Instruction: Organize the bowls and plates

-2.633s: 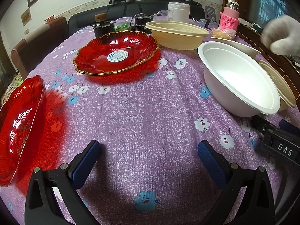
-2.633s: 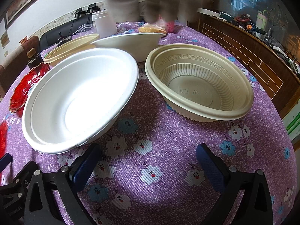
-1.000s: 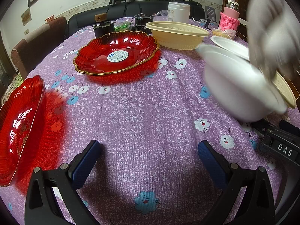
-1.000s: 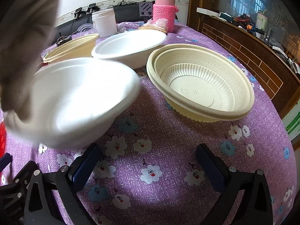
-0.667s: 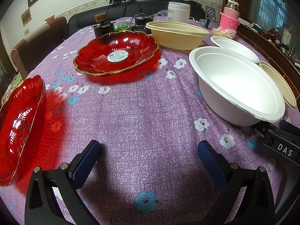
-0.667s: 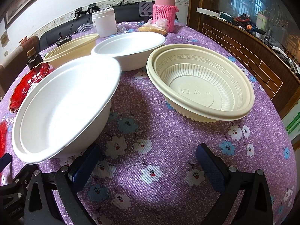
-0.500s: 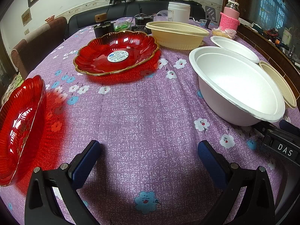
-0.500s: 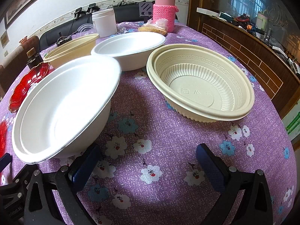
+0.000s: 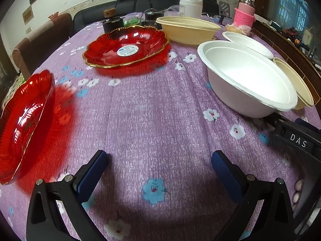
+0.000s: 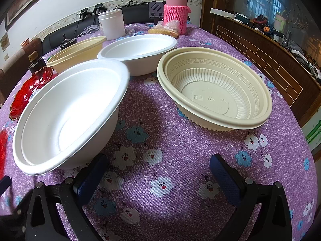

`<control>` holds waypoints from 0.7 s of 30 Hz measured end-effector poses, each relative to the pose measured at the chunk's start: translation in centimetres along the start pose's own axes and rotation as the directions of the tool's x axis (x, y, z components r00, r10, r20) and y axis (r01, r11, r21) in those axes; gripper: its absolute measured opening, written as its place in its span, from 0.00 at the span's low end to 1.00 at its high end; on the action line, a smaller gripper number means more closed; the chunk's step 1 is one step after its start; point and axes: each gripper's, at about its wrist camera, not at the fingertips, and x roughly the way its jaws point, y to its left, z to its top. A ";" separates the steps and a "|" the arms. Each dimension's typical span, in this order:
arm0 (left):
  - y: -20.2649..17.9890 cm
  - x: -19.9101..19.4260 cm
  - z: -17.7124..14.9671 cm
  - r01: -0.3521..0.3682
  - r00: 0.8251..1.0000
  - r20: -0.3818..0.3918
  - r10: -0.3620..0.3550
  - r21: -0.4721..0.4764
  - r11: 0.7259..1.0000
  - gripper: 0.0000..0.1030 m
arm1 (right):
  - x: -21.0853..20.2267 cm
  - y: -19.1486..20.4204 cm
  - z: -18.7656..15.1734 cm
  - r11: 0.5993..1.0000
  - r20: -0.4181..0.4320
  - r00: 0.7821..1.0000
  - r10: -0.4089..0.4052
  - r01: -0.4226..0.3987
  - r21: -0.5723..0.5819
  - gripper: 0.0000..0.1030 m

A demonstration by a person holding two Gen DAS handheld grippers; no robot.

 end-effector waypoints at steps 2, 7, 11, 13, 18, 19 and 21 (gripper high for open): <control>-0.1 -0.1 -0.1 -0.007 1.000 -0.003 0.007 -0.013 1.000 1.00 | -0.1 0.1 -0.1 1.000 -0.001 1.000 -0.004 0.004 0.005 0.99; -0.4 -0.6 -0.9 -0.015 1.000 -0.013 0.015 -0.021 1.000 1.00 | -0.5 0.0 -0.1 0.999 -0.045 0.999 0.022 -0.023 -0.026 0.99; -0.5 -0.8 -1.2 -0.013 1.000 -0.011 0.013 -0.019 1.000 1.00 | -0.8 0.0 -0.7 0.999 -0.062 0.998 0.022 -0.024 -0.022 0.99; -0.5 -0.8 -1.2 -0.016 1.000 -0.008 0.016 -0.024 1.000 1.00 | -1.1 0.0 -1.0 0.999 -0.059 0.998 0.026 -0.028 -0.030 0.99; -0.6 -0.7 -1.2 -0.018 1.000 -0.008 0.017 -0.026 1.000 1.00 | -1.4 -0.1 -1.4 0.999 -0.051 0.998 0.031 -0.032 -0.031 0.99; -0.5 -0.7 -1.2 -0.018 1.000 -0.008 0.018 -0.028 0.999 1.00 | -1.4 -0.1 -1.5 0.999 -0.050 0.998 0.030 -0.032 -0.030 0.99; -0.6 -0.7 -1.1 -0.020 1.000 -0.008 0.019 -0.030 0.999 1.00 | -1.4 -0.1 -1.4 0.999 -0.048 0.998 0.031 -0.032 -0.030 0.99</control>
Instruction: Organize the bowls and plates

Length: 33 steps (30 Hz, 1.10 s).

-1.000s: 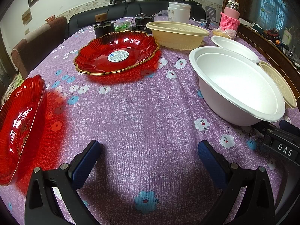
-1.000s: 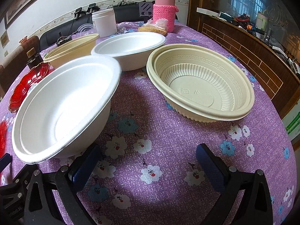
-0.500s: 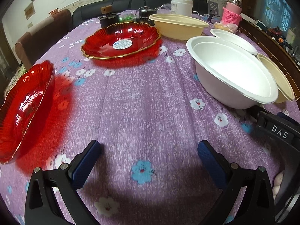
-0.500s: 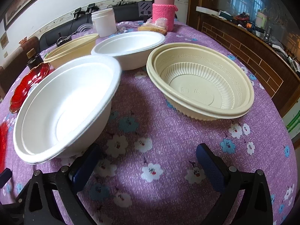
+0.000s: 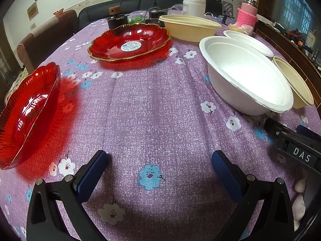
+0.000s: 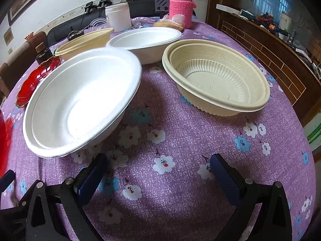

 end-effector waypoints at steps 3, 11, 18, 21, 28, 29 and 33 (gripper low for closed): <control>0.0 0.0 0.0 -0.001 1.000 0.000 0.001 0.000 1.000 1.00 | -0.1 0.0 -0.1 1.000 0.002 1.000 0.002 -0.002 0.000 0.99; 0.0 0.0 0.0 0.000 1.000 0.000 0.000 0.000 1.000 1.00 | -0.2 0.0 -0.2 1.000 0.005 1.000 0.000 0.000 -0.001 0.99; 0.0 0.0 0.0 0.003 1.000 -0.001 -0.003 0.003 1.000 1.00 | -0.2 0.0 -0.2 1.000 0.005 1.000 0.001 -0.001 -0.001 0.99; 0.2 -0.7 -0.3 0.005 1.000 -0.010 -0.004 0.001 1.000 1.00 | -0.2 0.0 -0.3 1.000 0.005 1.000 0.002 -0.002 -0.001 0.99; 3.1 -9.9 -1.5 0.136 0.970 0.204 -0.129 -0.021 0.990 1.00 | -0.9 -0.4 -0.6 0.999 0.014 0.999 0.042 -0.042 0.009 0.99; 4.2 -11.5 -1.8 0.168 0.962 0.225 -0.157 -0.029 0.985 1.00 | -1.2 -0.5 -0.7 0.998 0.019 0.998 0.053 -0.054 0.012 0.98; 9.8 -16.8 -2.9 0.153 0.931 0.342 -0.124 -0.060 0.986 1.00 | -6.5 0.0 -2.5 0.993 0.135 0.984 0.119 -0.119 -0.015 0.97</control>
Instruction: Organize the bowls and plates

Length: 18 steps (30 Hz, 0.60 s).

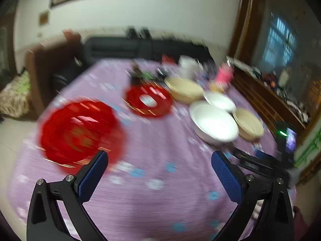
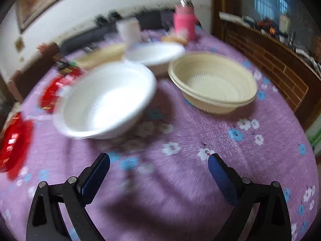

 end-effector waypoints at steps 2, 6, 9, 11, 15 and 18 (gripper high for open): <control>3.3 -2.4 0.6 -0.070 0.995 0.068 0.072 -0.027 0.997 1.00 | -3.7 2.0 0.0 0.997 0.083 0.995 0.054 -0.049 -0.063 0.97; 10.6 -5.2 1.0 -0.170 0.978 0.092 0.187 -0.161 0.972 1.00 | -10.5 7.2 0.6 0.968 0.293 0.944 0.154 -0.084 -0.237 0.97; 15.3 -6.3 1.0 -0.228 0.965 0.071 0.253 -0.253 0.940 1.00 | -12.4 11.0 1.7 0.932 0.352 0.894 0.278 -0.162 -0.325 0.97; 17.4 -6.9 1.2 -0.261 0.956 0.058 0.289 -0.288 0.921 1.00 | -12.3 13.2 2.8 0.912 0.310 0.890 0.335 -0.223 -0.345 0.97; 21.0 -6.2 2.9 -0.298 0.948 0.020 0.318 -0.305 0.905 1.00 | -9.3 17.6 6.1 0.853 0.120 0.870 0.478 -0.426 -0.302 0.98; 23.5 -3.6 3.6 -0.287 0.956 -0.031 0.292 -0.309 0.907 1.00 | -4.4 20.6 6.9 0.839 -0.058 0.870 0.489 -0.488 -0.242 0.96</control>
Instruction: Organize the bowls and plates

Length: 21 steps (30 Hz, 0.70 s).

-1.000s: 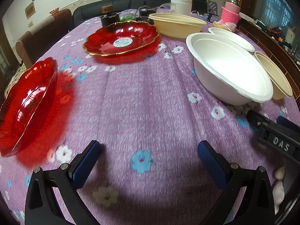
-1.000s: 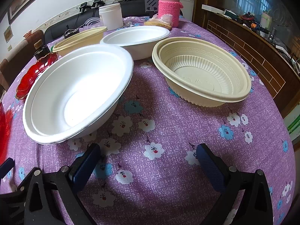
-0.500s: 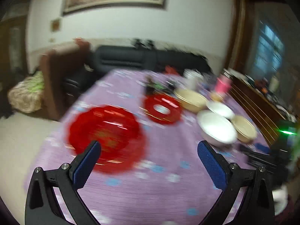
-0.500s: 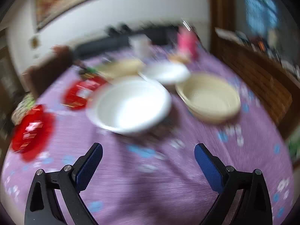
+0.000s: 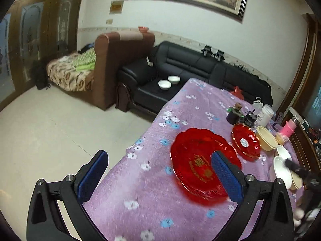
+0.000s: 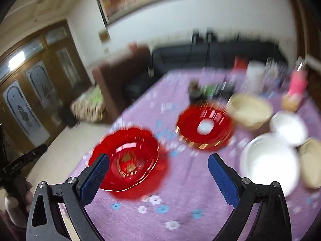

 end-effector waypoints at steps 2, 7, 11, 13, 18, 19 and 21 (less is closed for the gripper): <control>0.4 2.9 0.1 0.018 0.997 -0.069 -0.019 -0.014 1.000 1.00 | 4.2 -0.6 -0.1 0.999 -0.103 0.995 -0.005 0.009 0.037 0.75; 0.4 9.3 -1.0 0.101 0.966 -0.230 -0.120 -0.090 0.991 1.00 | 10.6 -1.0 -1.2 0.996 -0.222 0.974 -0.039 0.055 0.066 0.65; -0.8 11.8 -1.1 0.111 0.959 -0.255 -0.125 -0.070 0.991 1.00 | 12.4 -0.3 -1.0 0.996 -0.241 0.969 -0.054 0.069 0.051 0.65; -1.5 12.9 -0.9 0.103 0.960 -0.258 -0.113 -0.053 0.993 1.00 | 13.6 -0.1 -1.0 0.996 -0.252 0.966 -0.059 0.072 0.043 0.65; -2.3 15.3 -0.9 0.082 0.953 -0.289 -0.088 -0.032 0.996 0.95 | 15.7 0.8 -1.2 0.996 -0.276 0.958 -0.074 0.082 0.017 0.65; -2.4 15.7 -1.0 0.084 0.950 -0.300 -0.089 -0.030 0.996 0.88 | 15.9 1.0 -1.3 0.996 -0.279 0.957 -0.077 0.083 0.011 0.65; -2.6 16.6 -1.3 0.096 0.937 -0.336 -0.100 -0.027 0.995 0.68 | 16.5 1.4 -1.5 0.996 -0.285 0.955 -0.082 0.084 -0.005 0.62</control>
